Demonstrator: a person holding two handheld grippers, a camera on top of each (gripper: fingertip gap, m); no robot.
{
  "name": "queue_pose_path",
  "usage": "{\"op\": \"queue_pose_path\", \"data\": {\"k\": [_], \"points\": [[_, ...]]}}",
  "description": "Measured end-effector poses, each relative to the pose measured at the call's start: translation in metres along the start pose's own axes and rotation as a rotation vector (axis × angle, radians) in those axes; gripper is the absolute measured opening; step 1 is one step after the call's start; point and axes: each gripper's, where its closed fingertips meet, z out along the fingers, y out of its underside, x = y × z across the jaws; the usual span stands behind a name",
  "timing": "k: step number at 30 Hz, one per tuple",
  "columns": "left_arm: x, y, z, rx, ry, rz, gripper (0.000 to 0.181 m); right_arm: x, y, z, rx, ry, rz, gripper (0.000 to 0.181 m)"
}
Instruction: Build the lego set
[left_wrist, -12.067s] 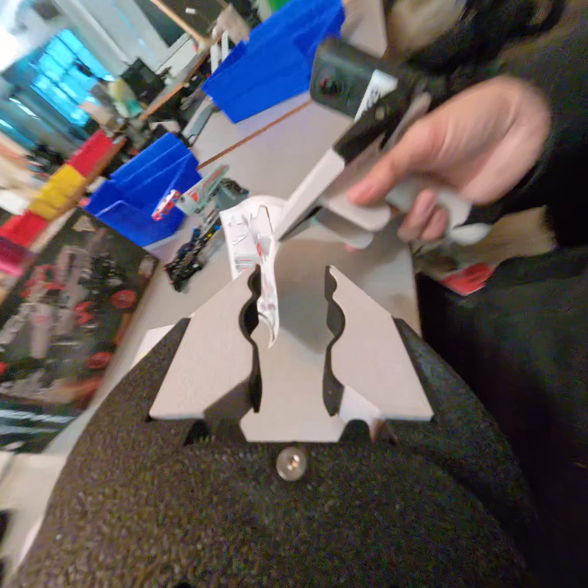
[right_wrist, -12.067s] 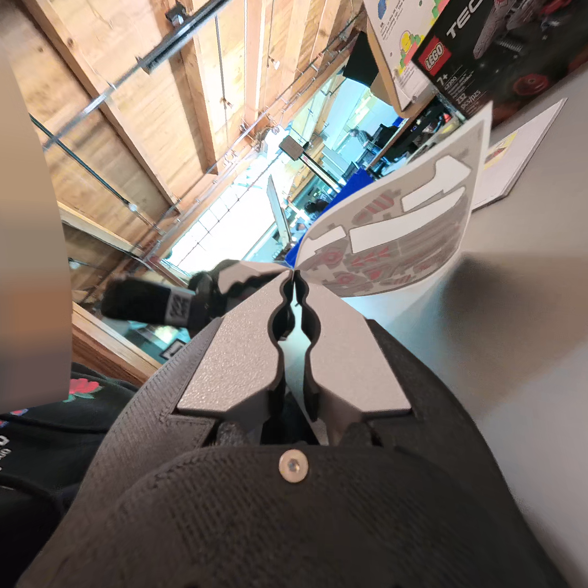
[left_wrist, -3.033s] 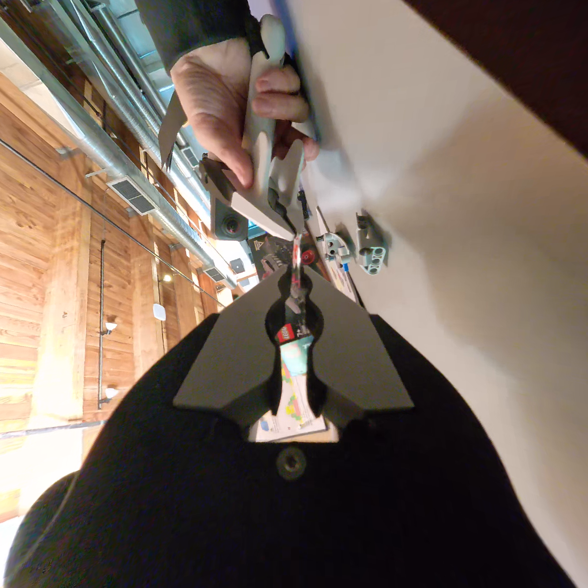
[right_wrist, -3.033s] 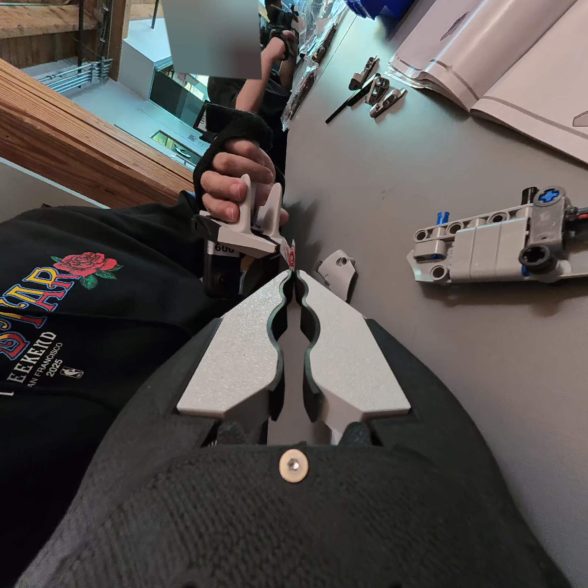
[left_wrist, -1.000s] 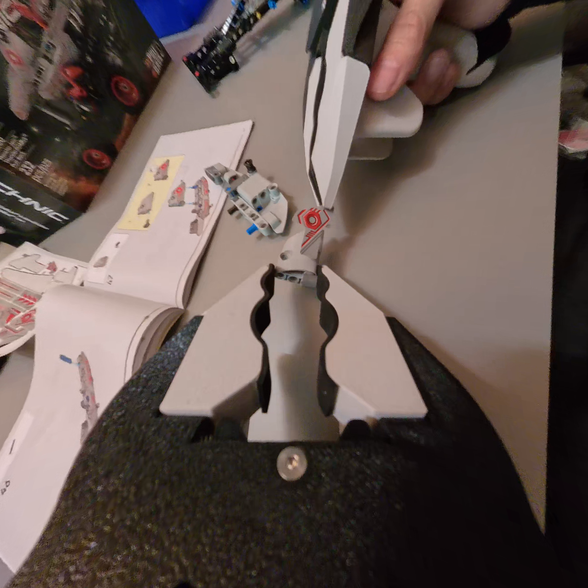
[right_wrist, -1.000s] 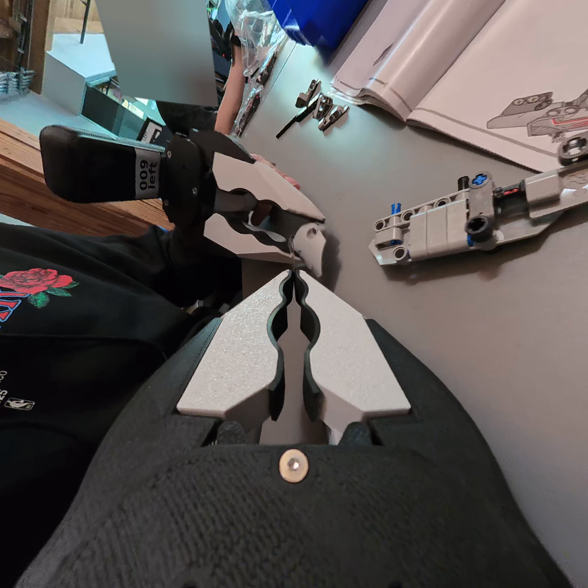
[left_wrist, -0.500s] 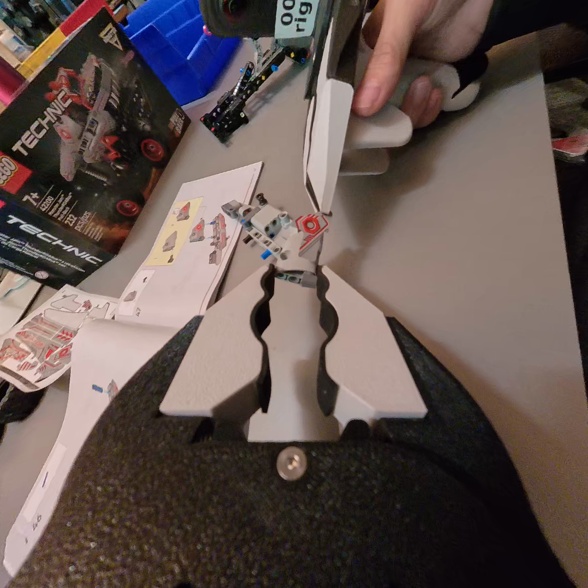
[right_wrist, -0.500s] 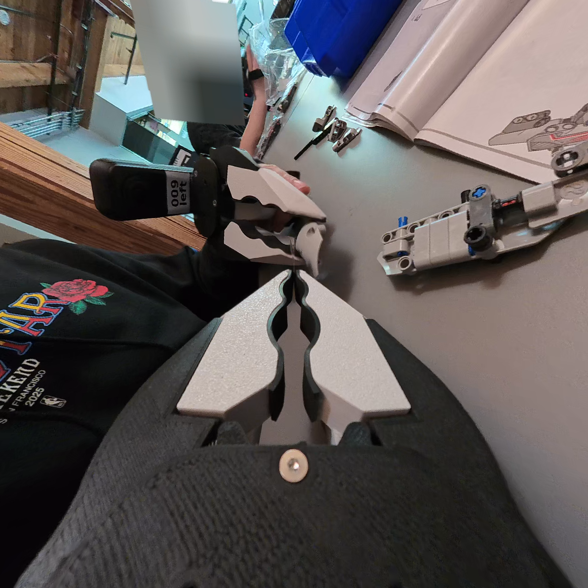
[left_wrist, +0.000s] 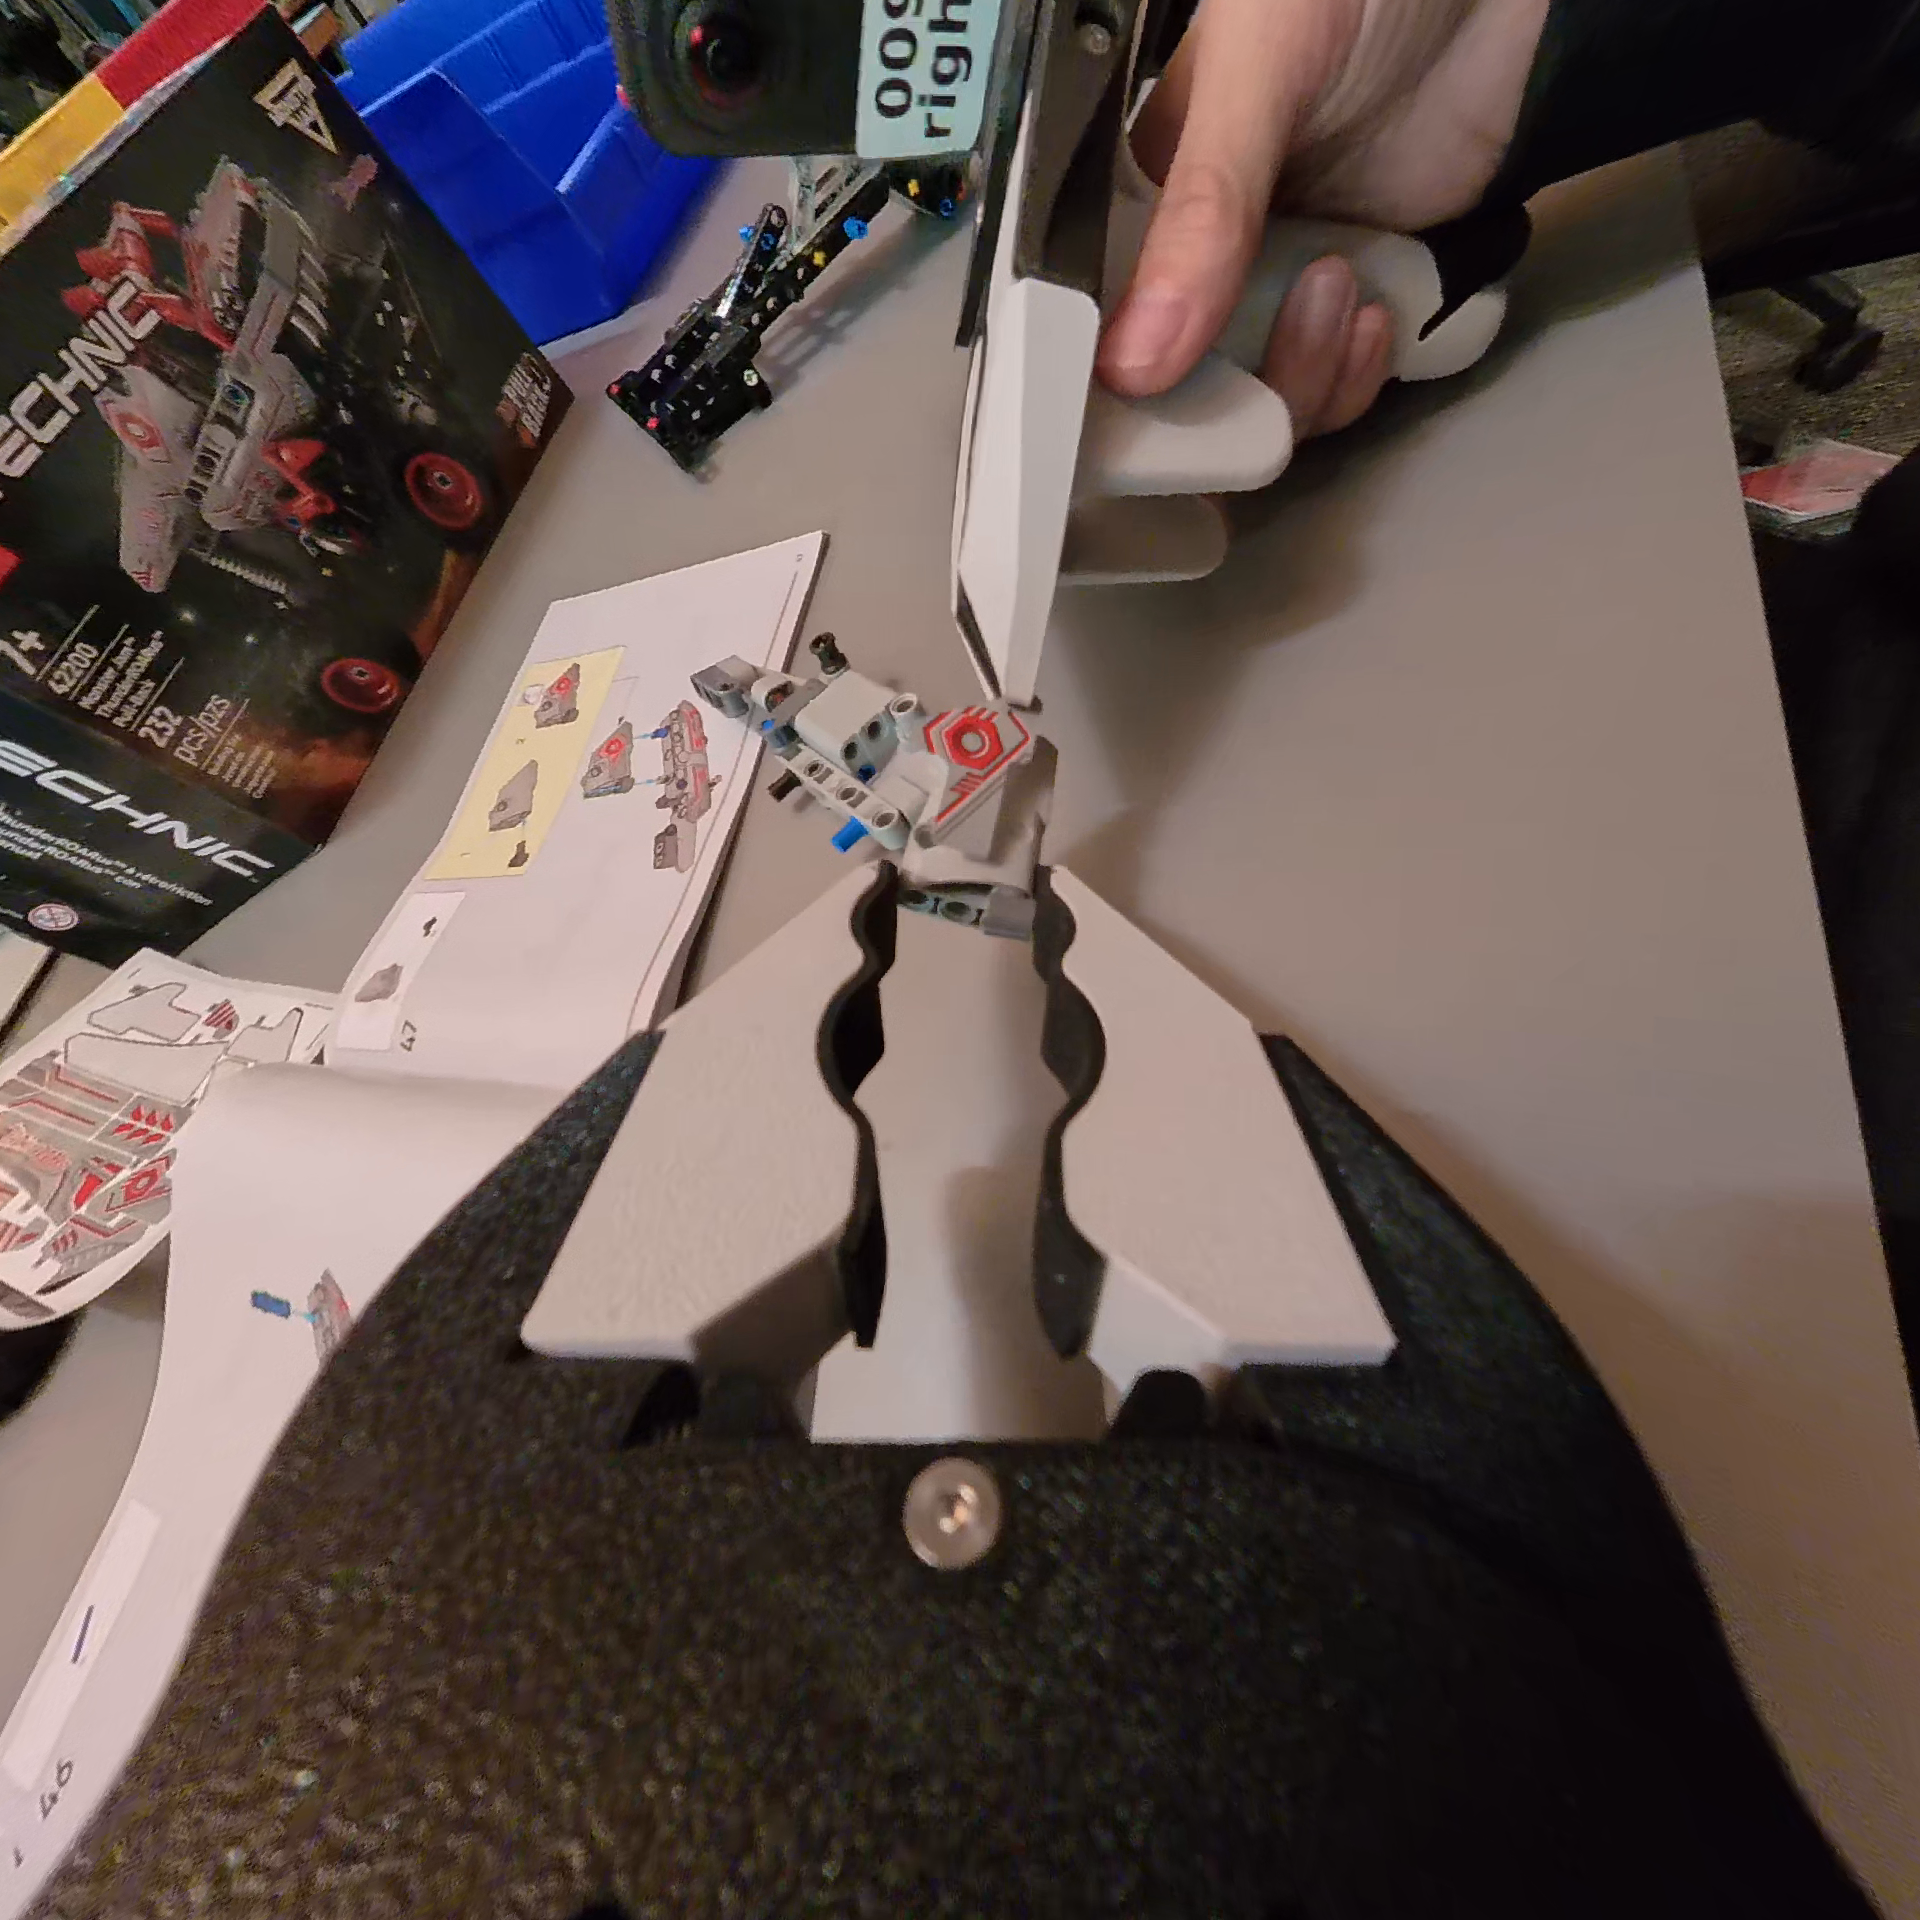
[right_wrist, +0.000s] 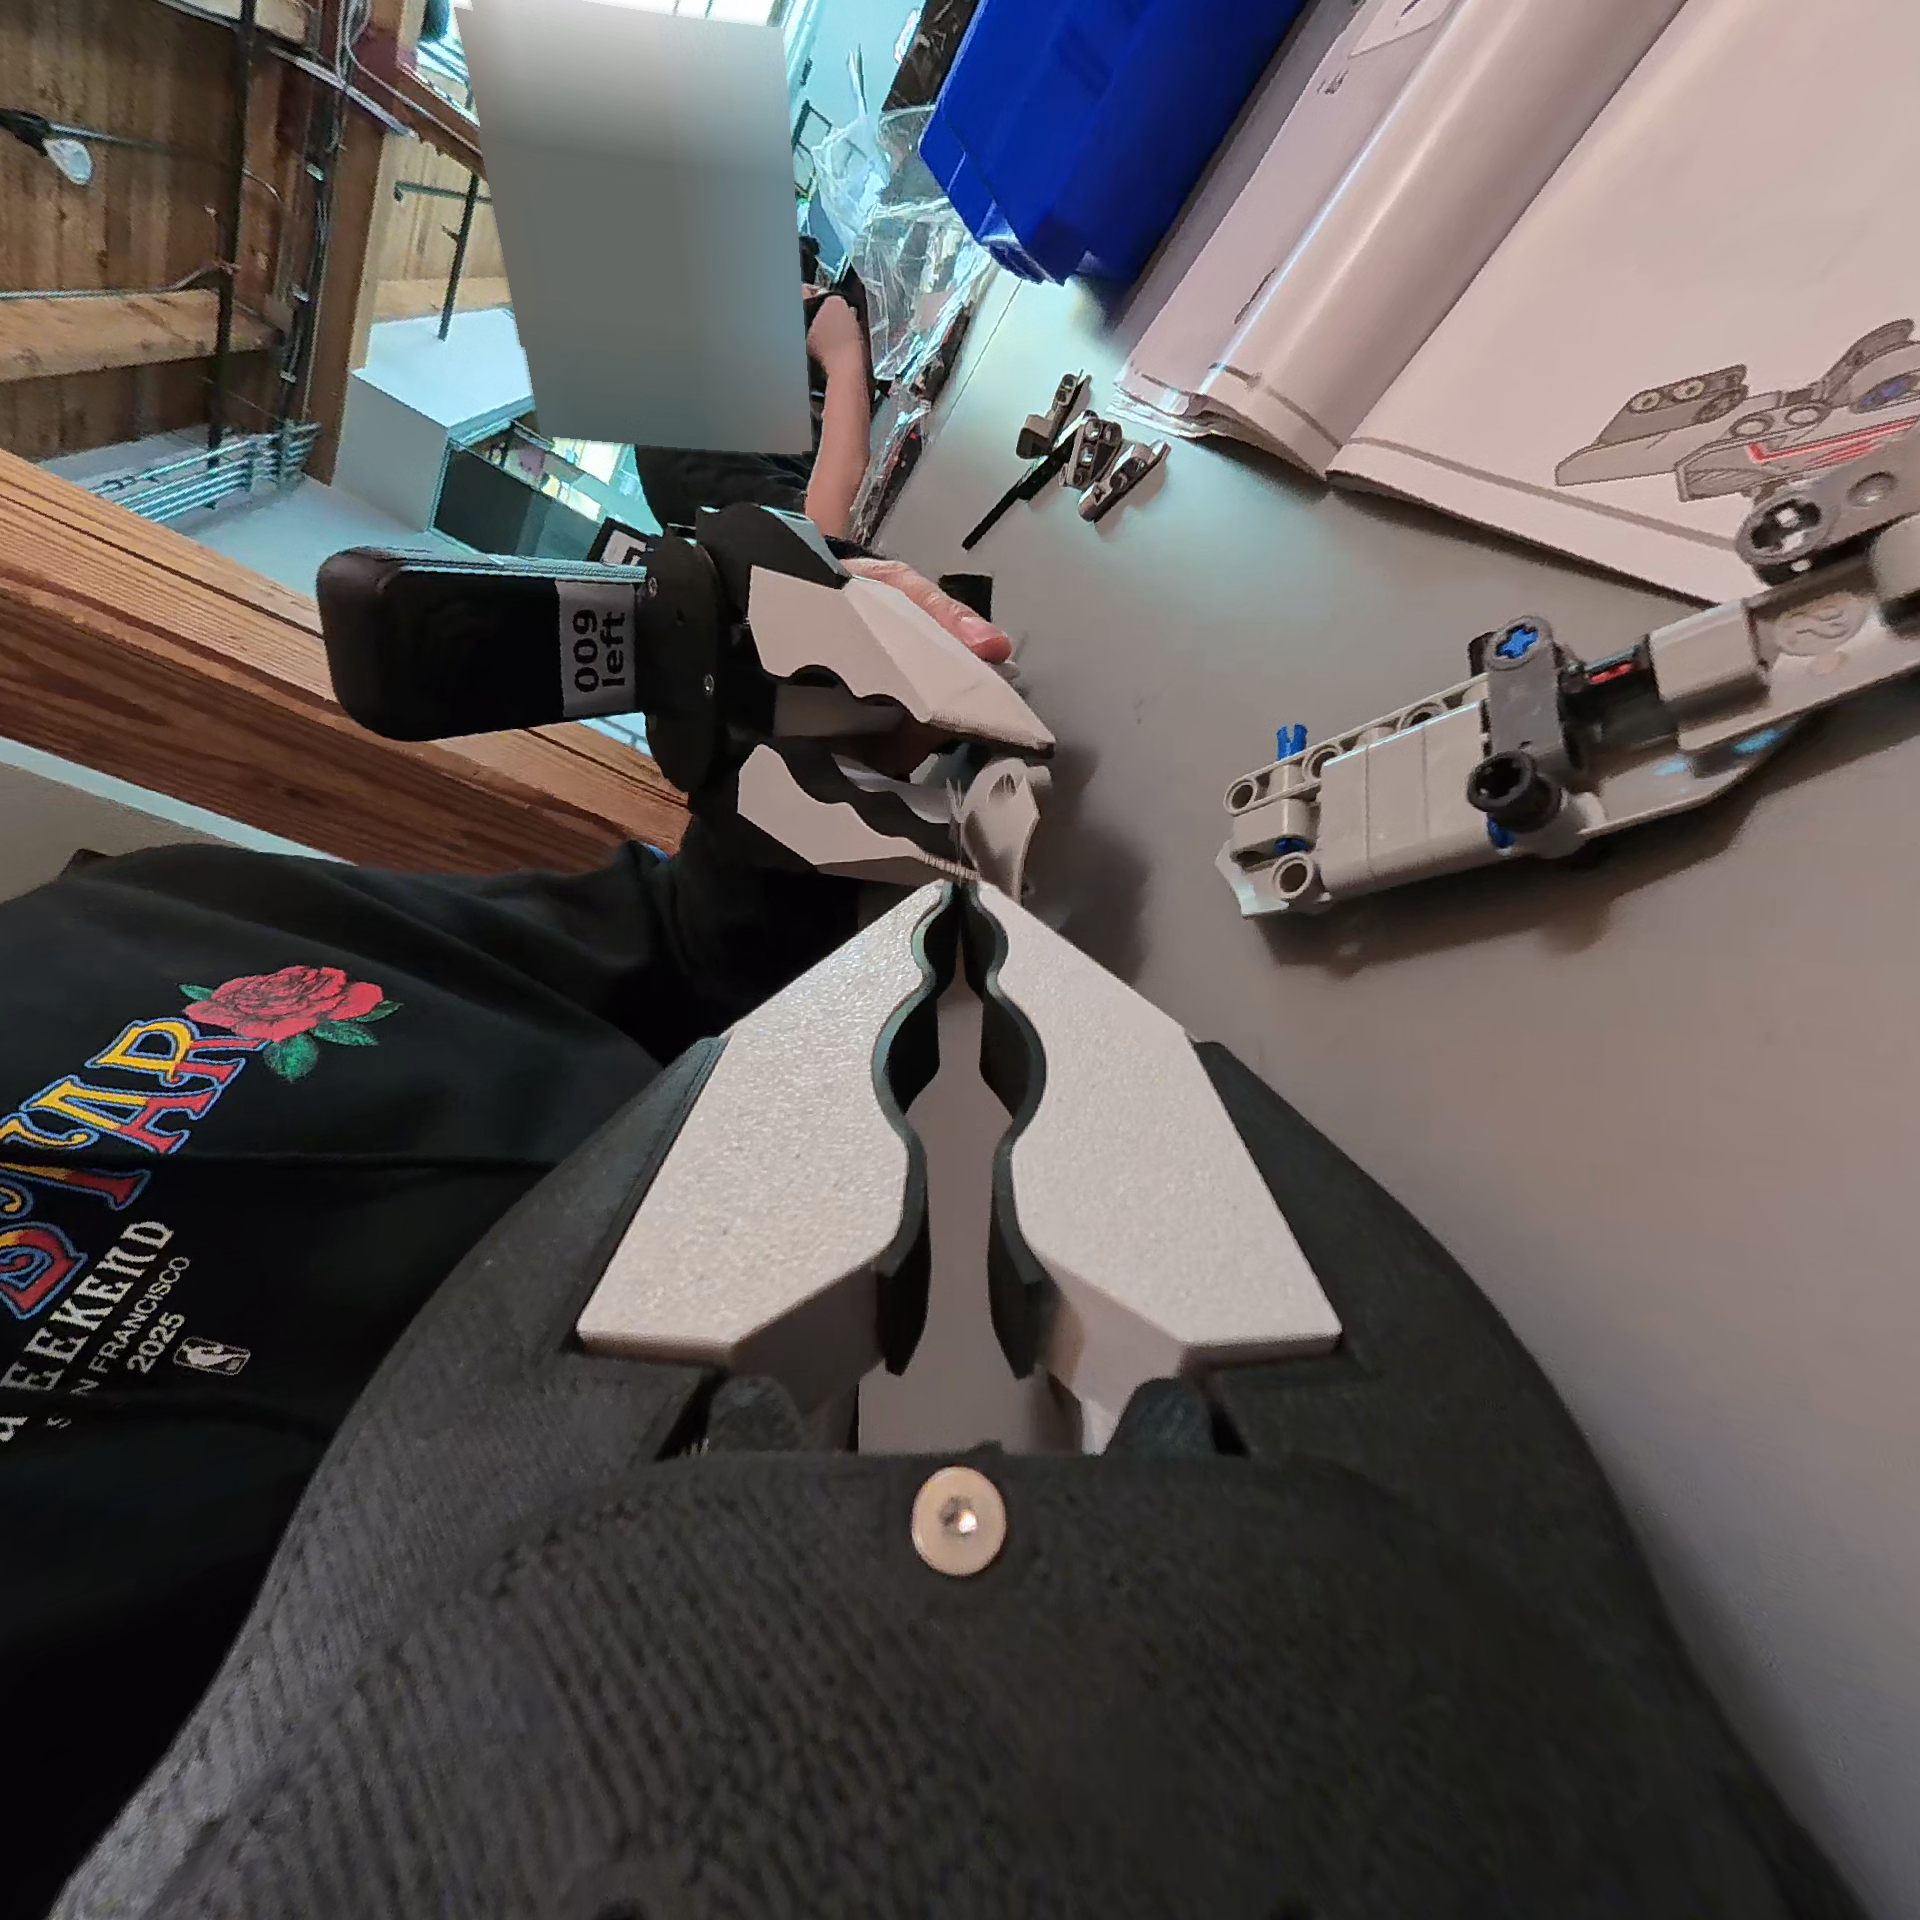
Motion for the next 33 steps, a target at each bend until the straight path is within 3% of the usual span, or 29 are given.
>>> {"op": "queue_pose_path", "data": {"k": [33], "points": [[0.0002, -0.0029, -0.0008, 0.023, 0.010, 0.007, 0.024, 0.0011, 0.0005, 0.0021, -0.005, 0.012, -0.014, 0.000]]}}
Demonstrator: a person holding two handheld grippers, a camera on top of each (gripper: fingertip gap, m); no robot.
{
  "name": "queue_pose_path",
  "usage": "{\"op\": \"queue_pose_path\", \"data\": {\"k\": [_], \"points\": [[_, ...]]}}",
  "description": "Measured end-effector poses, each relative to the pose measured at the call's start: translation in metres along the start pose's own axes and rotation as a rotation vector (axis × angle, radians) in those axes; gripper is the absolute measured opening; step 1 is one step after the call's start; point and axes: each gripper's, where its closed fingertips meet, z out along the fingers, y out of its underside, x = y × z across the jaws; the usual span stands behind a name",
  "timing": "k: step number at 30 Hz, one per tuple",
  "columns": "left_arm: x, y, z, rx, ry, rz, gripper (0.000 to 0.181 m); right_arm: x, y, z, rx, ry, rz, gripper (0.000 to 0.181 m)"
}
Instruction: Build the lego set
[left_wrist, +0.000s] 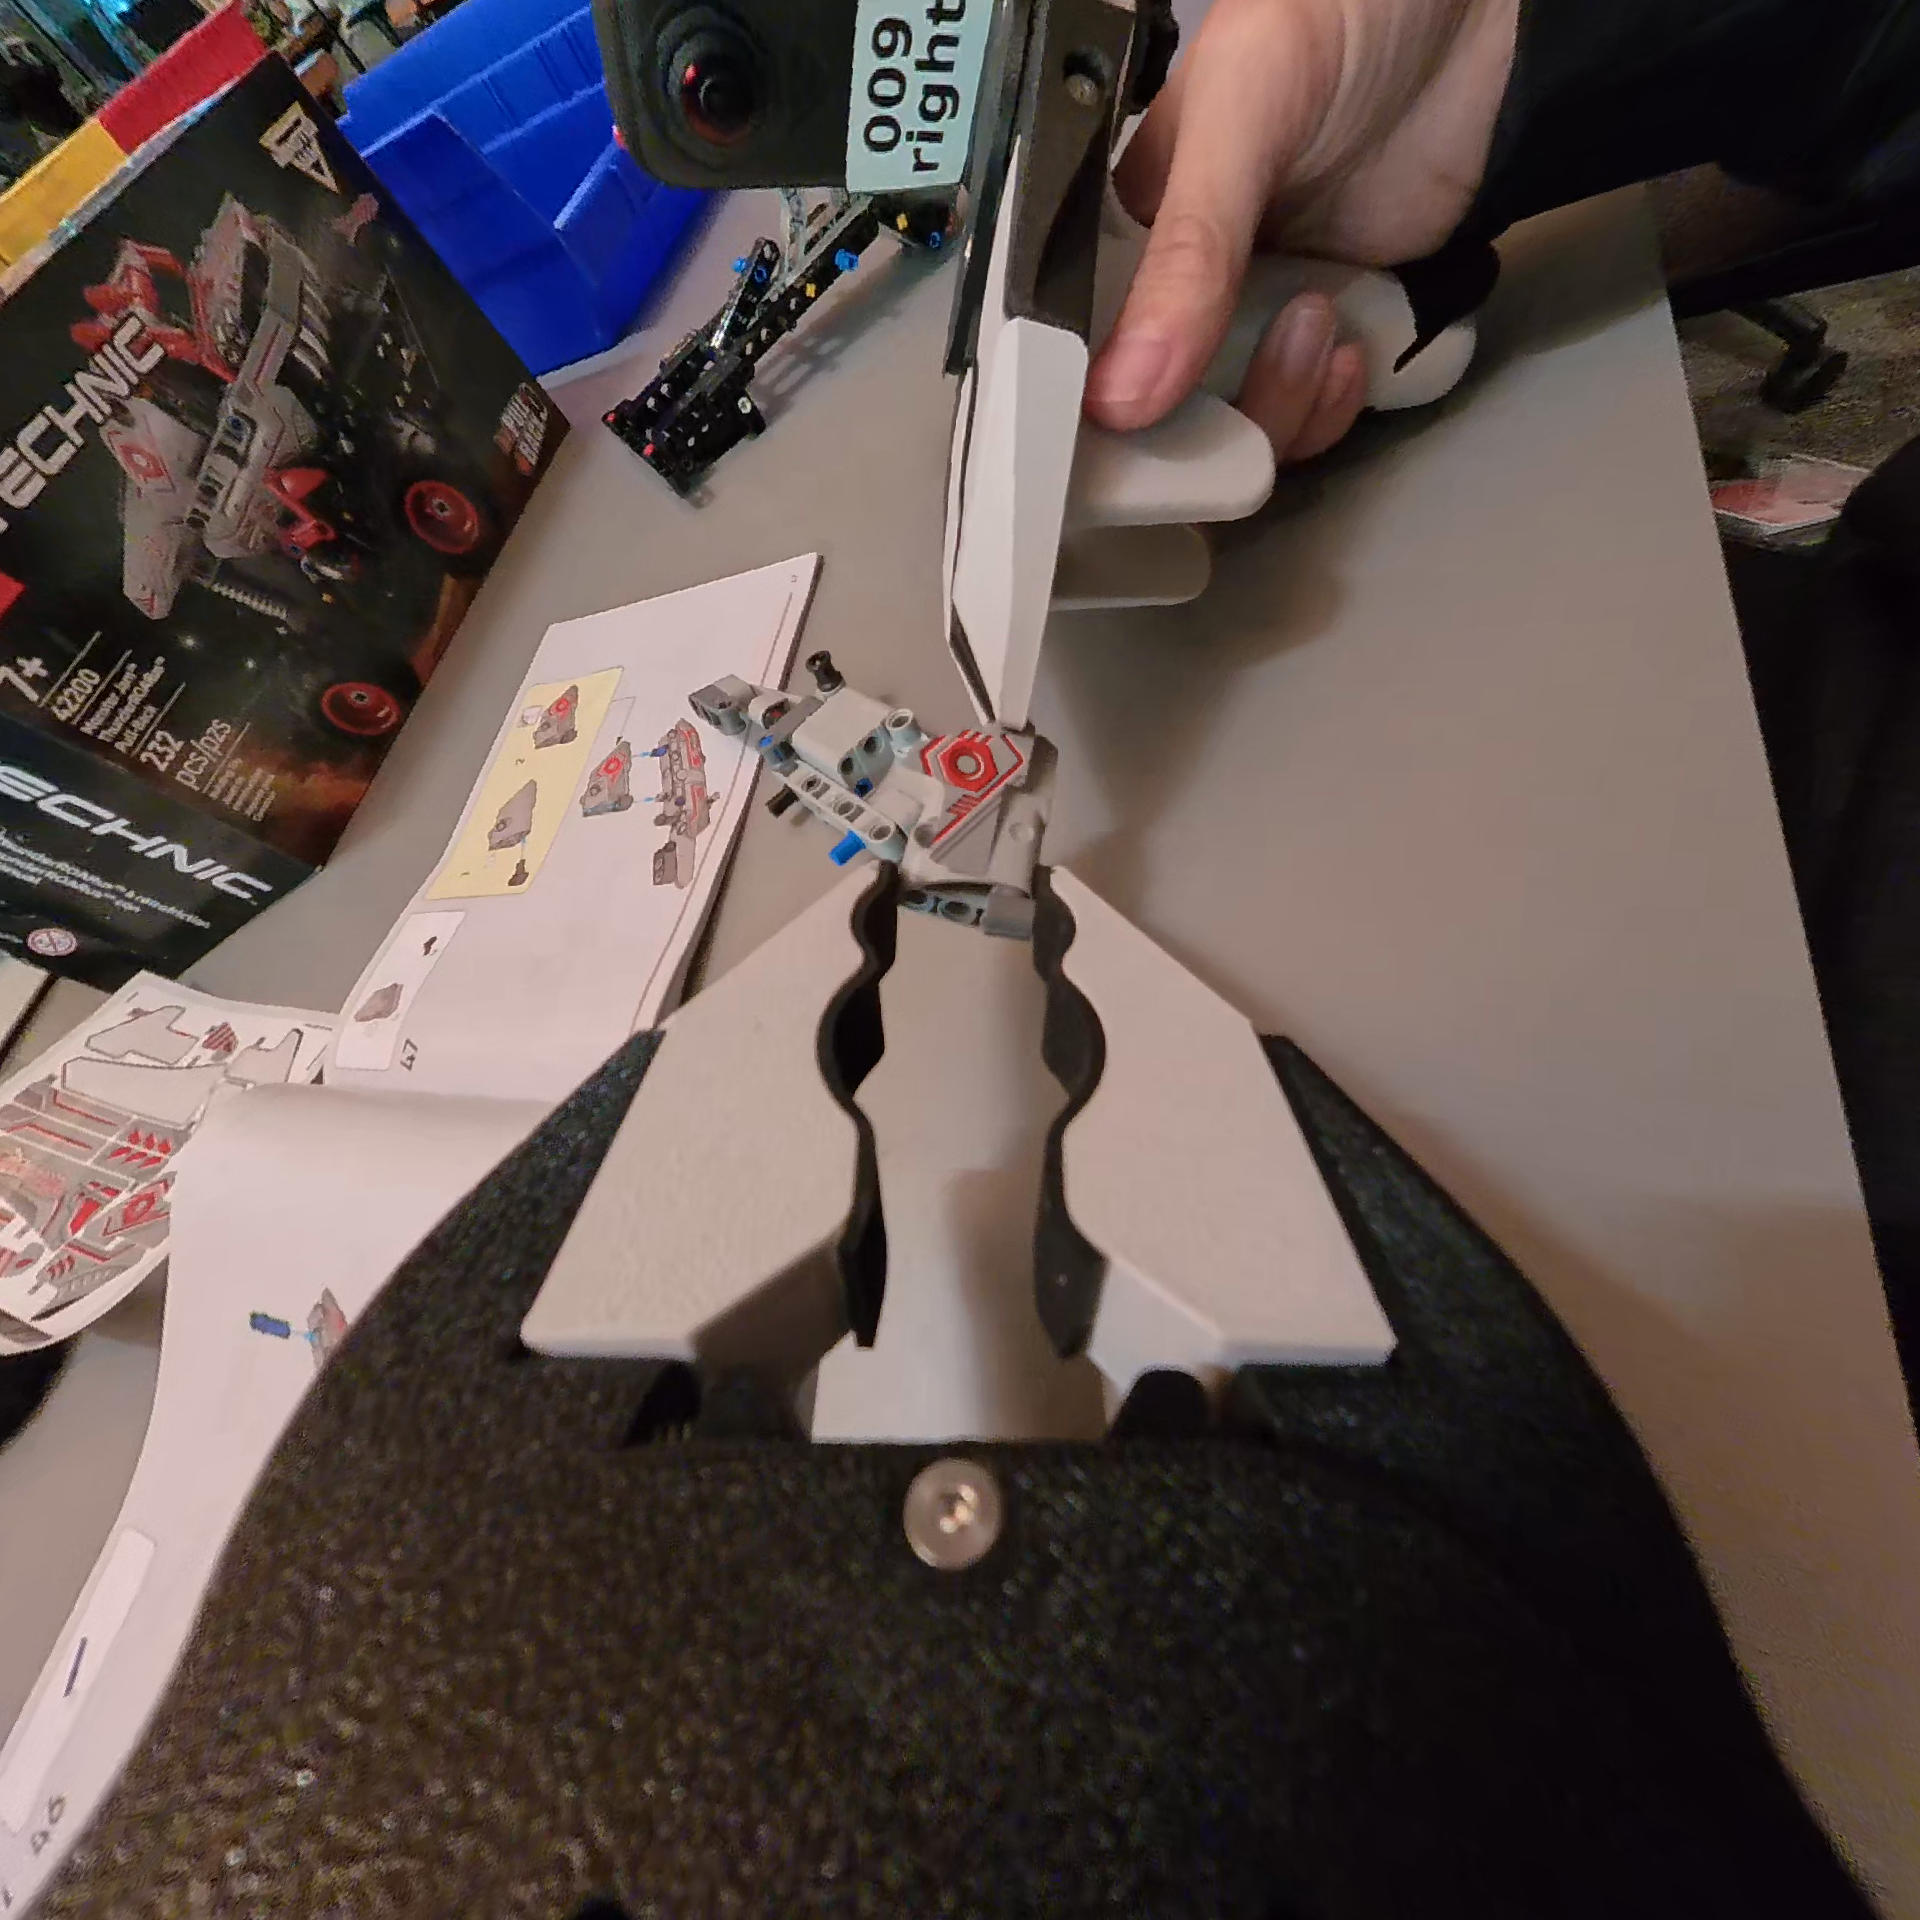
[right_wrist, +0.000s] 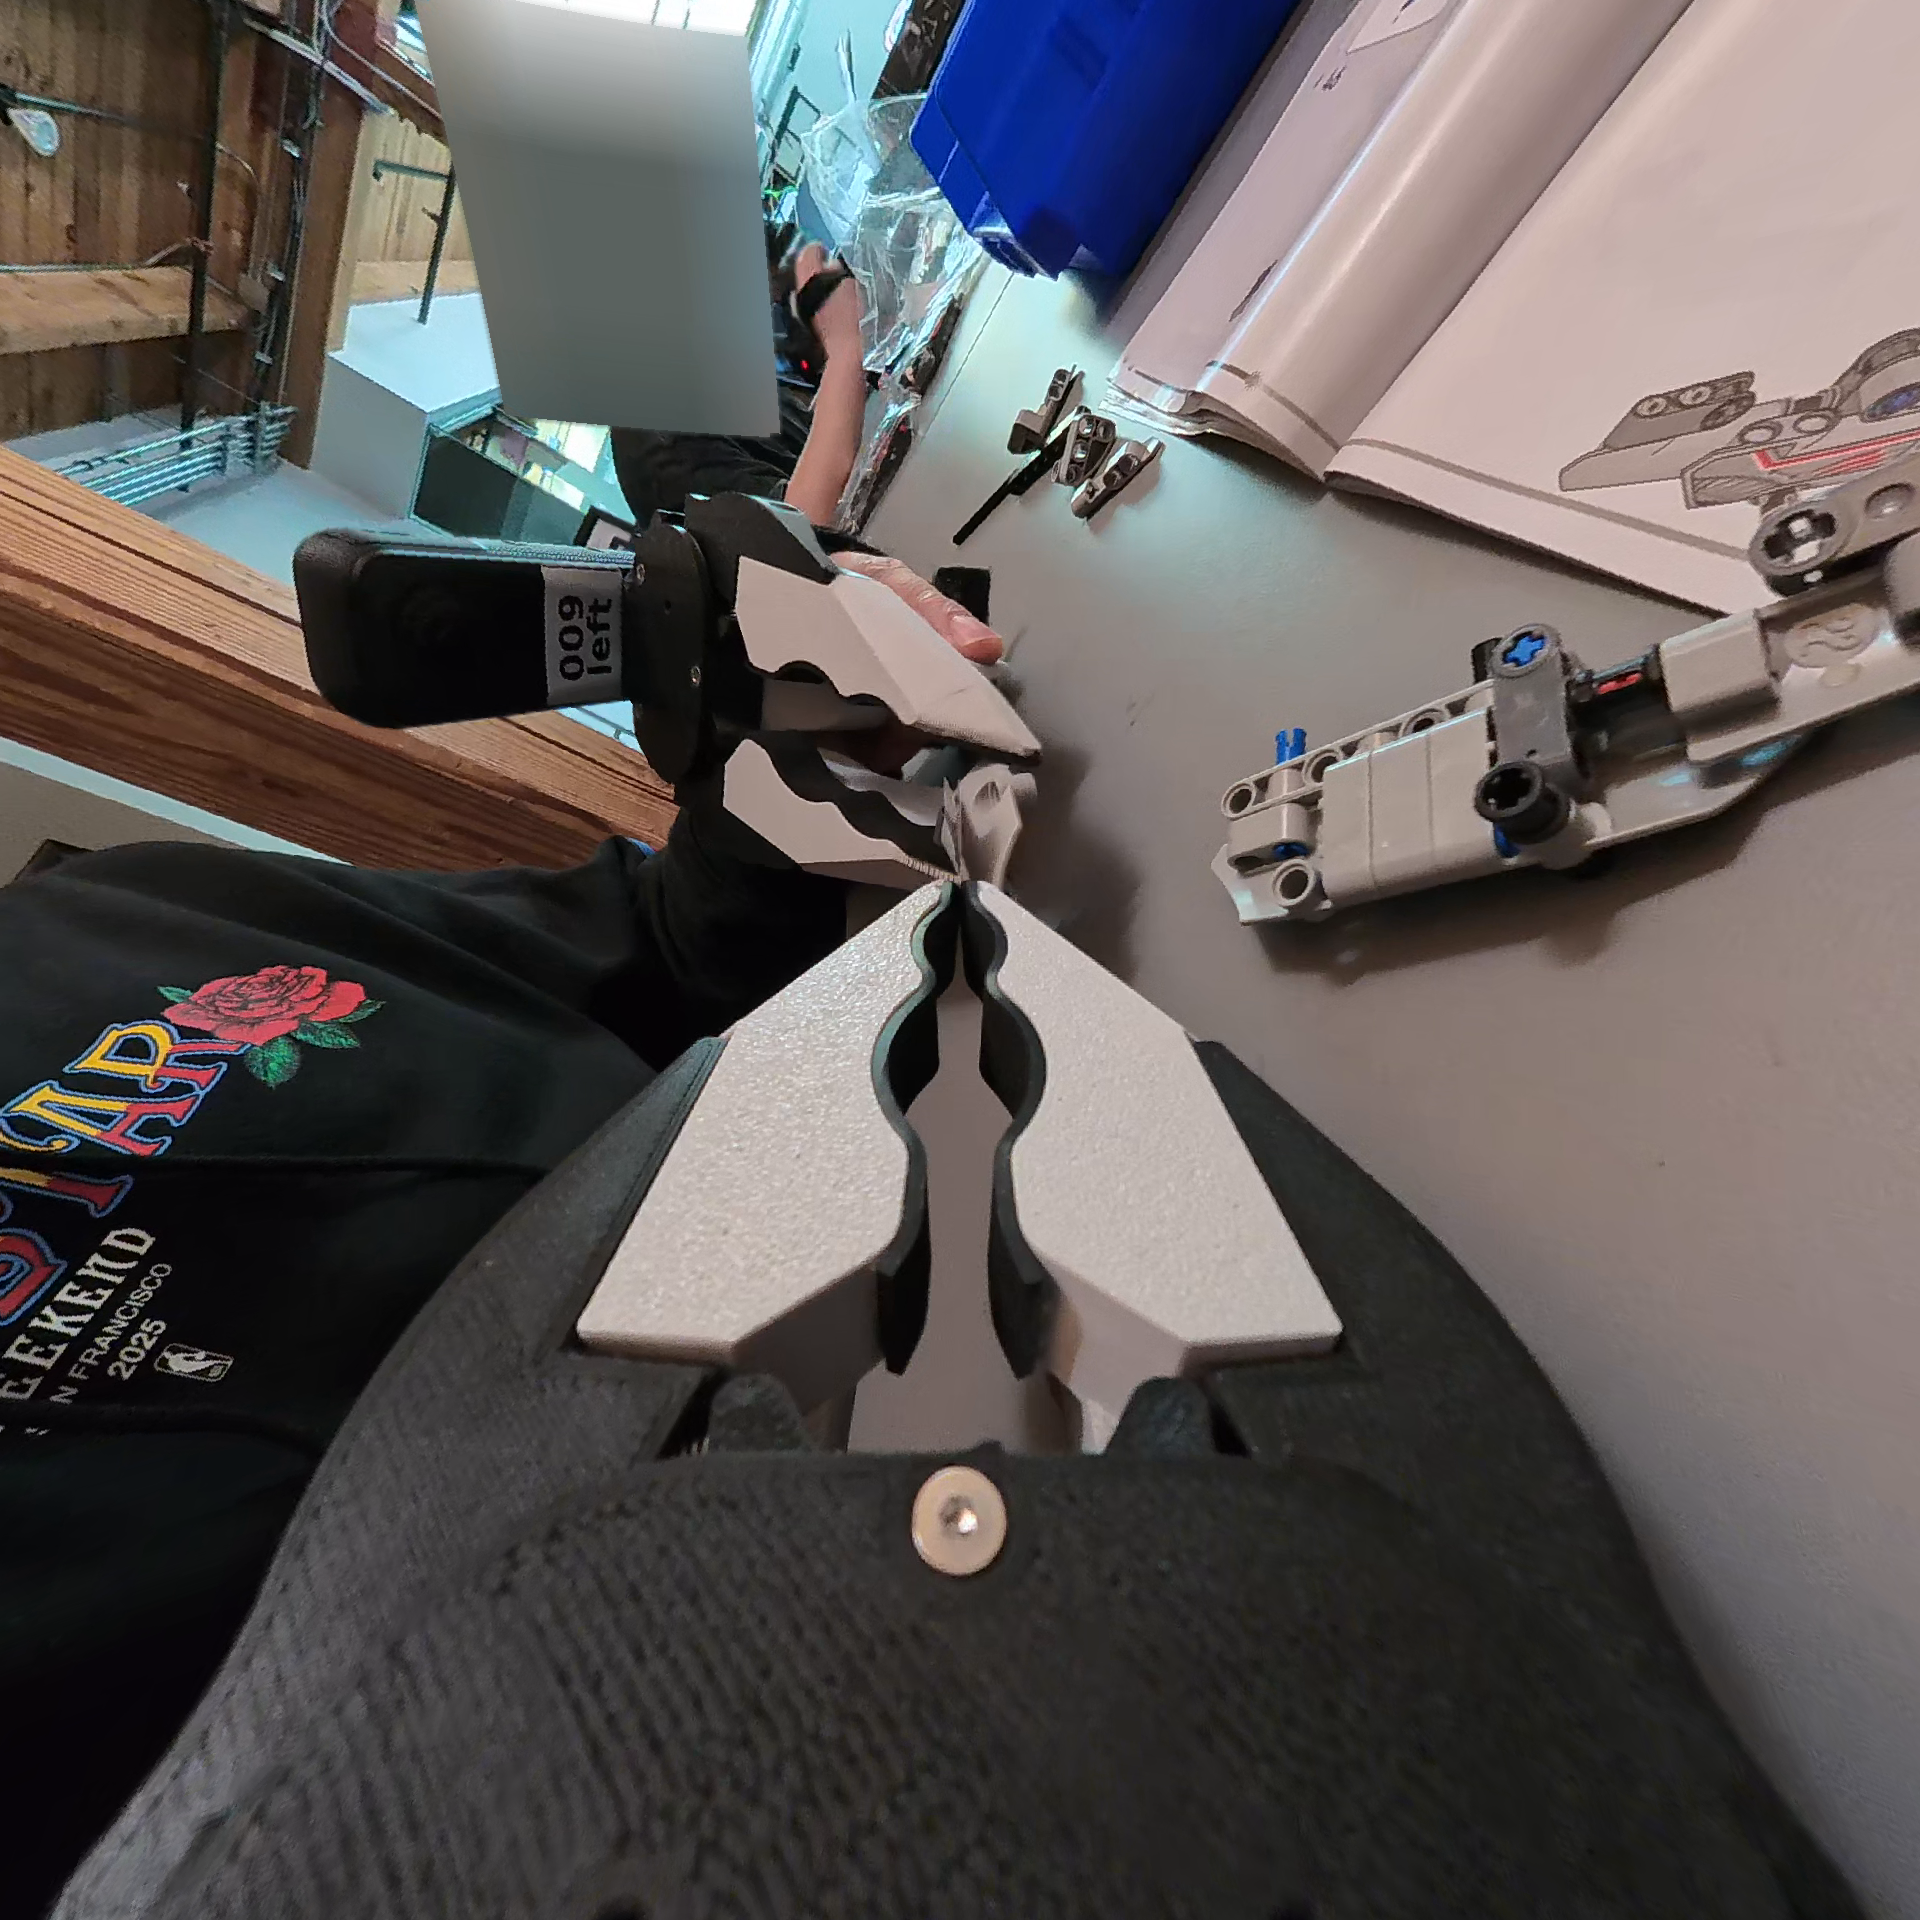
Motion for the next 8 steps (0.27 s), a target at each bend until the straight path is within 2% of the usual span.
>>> {"op": "queue_pose_path", "data": {"k": [8], "points": [[0.0009, -0.0032, -0.0019, 0.033, -0.002, 0.048, 0.024, -0.0039, 0.0030, 0.0010, -0.019, -0.022, -0.010, 0.000]]}}
